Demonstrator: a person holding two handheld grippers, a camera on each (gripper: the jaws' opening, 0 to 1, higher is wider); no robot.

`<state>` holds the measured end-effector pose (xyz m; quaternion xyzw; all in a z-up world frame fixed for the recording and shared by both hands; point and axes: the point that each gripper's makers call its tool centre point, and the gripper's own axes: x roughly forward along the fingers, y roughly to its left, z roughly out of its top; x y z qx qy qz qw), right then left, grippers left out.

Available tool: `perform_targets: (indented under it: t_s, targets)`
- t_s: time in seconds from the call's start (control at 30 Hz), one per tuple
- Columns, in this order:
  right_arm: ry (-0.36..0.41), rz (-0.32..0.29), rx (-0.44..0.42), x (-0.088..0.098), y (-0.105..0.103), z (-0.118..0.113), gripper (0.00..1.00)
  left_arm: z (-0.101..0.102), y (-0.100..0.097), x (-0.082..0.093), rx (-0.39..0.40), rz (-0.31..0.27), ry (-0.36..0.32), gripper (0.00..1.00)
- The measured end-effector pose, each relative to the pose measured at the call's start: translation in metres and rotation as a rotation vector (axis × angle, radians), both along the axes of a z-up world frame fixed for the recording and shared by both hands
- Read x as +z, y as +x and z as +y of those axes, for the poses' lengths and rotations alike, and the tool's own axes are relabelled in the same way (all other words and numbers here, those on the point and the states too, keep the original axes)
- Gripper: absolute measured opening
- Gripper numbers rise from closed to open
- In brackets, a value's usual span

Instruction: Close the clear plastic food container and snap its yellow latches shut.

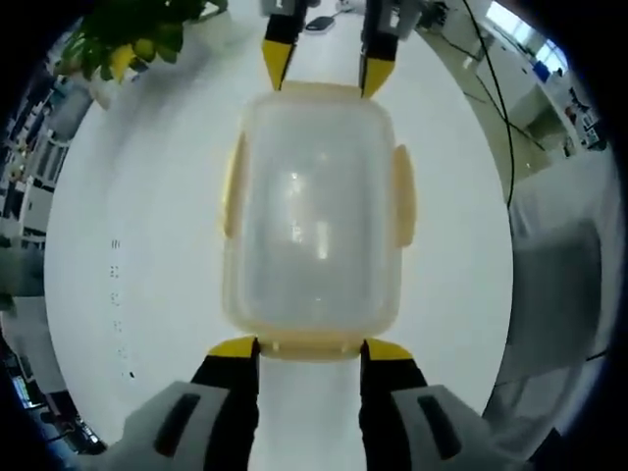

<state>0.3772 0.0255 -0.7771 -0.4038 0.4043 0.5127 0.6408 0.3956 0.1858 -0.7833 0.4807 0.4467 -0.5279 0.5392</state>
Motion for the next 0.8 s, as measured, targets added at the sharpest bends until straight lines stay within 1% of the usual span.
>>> perform_targets:
  t_s: [0.17, 0.27, 0.4, 0.47, 0.57, 0.7, 0.73, 0.77, 0.8]
  targets:
    - [-0.001, 0.005, -0.011, -0.013, -0.006, -0.003, 0.37, -0.003, -0.003, -0.008, -0.009, 0.001, -0.010, 0.34]
    - [0.012, 0.012, -0.015, -0.011, -0.006, -0.002, 0.37, -0.002, -0.002, -0.007, -0.021, -0.004, 0.007, 0.34]
    - [-0.006, 0.018, -0.018, -0.015, -0.007, -0.007, 0.37, -0.005, -0.003, -0.007, -0.023, -0.003, 0.004, 0.34]
    - [0.001, 0.026, -0.027, -0.015, -0.008, -0.008, 0.37, -0.006, -0.003, -0.009, -0.035, -0.011, 0.014, 0.34]
    - [0.007, 0.033, -0.028, -0.015, -0.008, -0.009, 0.37, -0.006, 0.000, -0.008, -0.032, -0.008, 0.004, 0.34]
    - [0.000, 0.047, -0.026, -0.020, -0.009, -0.010, 0.37, -0.006, 0.000, -0.009, -0.028, -0.008, 0.001, 0.34]
    - [-0.011, 0.083, -0.019, -0.021, -0.014, -0.011, 0.30, -0.006, 0.000, -0.009, -0.021, -0.006, 0.001, 0.34]
    - [0.001, 0.128, -0.017, -0.022, -0.022, -0.010, 0.18, -0.006, -0.001, -0.010, -0.007, 0.005, -0.001, 0.34]
    - [-0.017, 0.100, -0.005, -0.025, -0.019, -0.012, 0.08, -0.005, -0.004, -0.011, 0.040, 0.031, -0.007, 0.34]
